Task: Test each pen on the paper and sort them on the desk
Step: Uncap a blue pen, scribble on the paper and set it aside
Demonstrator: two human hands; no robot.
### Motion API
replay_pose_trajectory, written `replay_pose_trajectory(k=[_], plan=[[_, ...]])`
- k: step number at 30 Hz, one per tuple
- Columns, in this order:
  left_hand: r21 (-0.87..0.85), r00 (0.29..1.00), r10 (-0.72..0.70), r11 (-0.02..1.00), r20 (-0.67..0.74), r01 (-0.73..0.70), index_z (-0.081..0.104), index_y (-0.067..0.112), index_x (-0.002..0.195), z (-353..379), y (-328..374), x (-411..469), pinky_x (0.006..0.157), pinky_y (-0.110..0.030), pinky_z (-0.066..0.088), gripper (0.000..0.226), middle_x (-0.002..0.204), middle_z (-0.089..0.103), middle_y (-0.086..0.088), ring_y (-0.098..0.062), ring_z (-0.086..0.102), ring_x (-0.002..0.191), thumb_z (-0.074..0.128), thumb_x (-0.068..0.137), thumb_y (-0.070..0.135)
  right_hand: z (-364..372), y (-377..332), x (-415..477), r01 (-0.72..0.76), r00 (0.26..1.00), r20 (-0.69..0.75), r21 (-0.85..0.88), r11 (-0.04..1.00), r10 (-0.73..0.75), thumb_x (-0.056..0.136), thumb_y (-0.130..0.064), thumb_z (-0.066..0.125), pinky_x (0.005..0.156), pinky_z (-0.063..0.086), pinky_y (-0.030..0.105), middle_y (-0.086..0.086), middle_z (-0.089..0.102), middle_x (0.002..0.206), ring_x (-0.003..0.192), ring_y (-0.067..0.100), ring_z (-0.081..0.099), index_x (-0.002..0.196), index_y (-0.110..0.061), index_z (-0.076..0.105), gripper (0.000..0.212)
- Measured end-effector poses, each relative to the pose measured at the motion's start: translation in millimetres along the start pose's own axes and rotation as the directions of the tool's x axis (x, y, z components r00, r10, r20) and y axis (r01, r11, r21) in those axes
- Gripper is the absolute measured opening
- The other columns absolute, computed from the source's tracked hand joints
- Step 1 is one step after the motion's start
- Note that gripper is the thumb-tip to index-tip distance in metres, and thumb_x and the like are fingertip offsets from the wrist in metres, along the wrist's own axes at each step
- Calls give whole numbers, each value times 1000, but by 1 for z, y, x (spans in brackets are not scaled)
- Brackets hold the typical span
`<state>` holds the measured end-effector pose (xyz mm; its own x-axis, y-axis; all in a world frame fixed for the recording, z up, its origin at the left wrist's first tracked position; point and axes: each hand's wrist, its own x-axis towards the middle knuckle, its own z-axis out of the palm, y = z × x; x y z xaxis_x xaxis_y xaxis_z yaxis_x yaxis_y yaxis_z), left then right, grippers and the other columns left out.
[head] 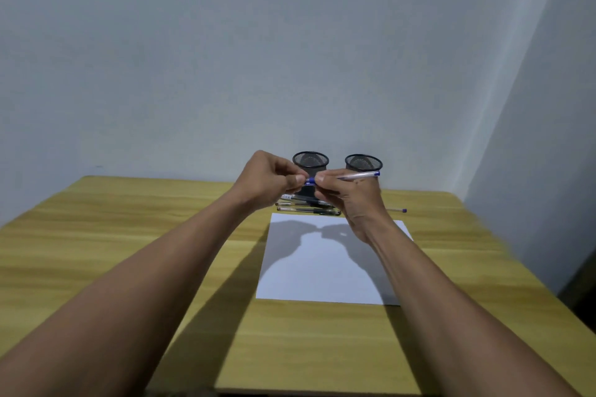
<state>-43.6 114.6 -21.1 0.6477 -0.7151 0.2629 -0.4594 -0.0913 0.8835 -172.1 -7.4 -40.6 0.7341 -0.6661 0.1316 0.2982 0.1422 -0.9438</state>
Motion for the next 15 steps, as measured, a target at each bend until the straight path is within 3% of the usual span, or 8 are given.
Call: replay_pose_trajectory(k=[4,9,11,15], plan=[[20,1000,14,1000,-24,-14,78,2,88,-6,-14,7,72,-47,57,7,70,72,-15,-16,62,61,73,84,6,8,12,10,-8,998,-58,36,999,10,85,7,74,66,62,23,5,73,67,64,14,72,75,0,72,13],[-71,996,-89,993,20,90,74,-8,96,-17,-21,9,63,-19,54,11,74,68,-16,-10,62,58,68,88,-3,9,20,18,-28,997,-68,15,999,29,85,5,75,65,62,22,9,73,69,64,15,72,77,1,71,9],[-28,993,-111,994,-33,110,75,-4,92,-39,-35,11,64,-19,55,8,73,69,-14,-13,62,61,69,87,-3,-5,21,23,-25,992,-124,49,999,30,86,4,74,63,62,22,12,71,71,62,16,69,80,3,70,7],[116,986,-141,982,-94,151,79,7,86,-63,-60,8,68,-24,54,7,76,74,-10,-13,63,64,76,80,4,-18,36,26,-50,997,-66,-143,988,41,89,-4,74,67,63,25,12,71,79,70,17,68,86,-1,73,4]])
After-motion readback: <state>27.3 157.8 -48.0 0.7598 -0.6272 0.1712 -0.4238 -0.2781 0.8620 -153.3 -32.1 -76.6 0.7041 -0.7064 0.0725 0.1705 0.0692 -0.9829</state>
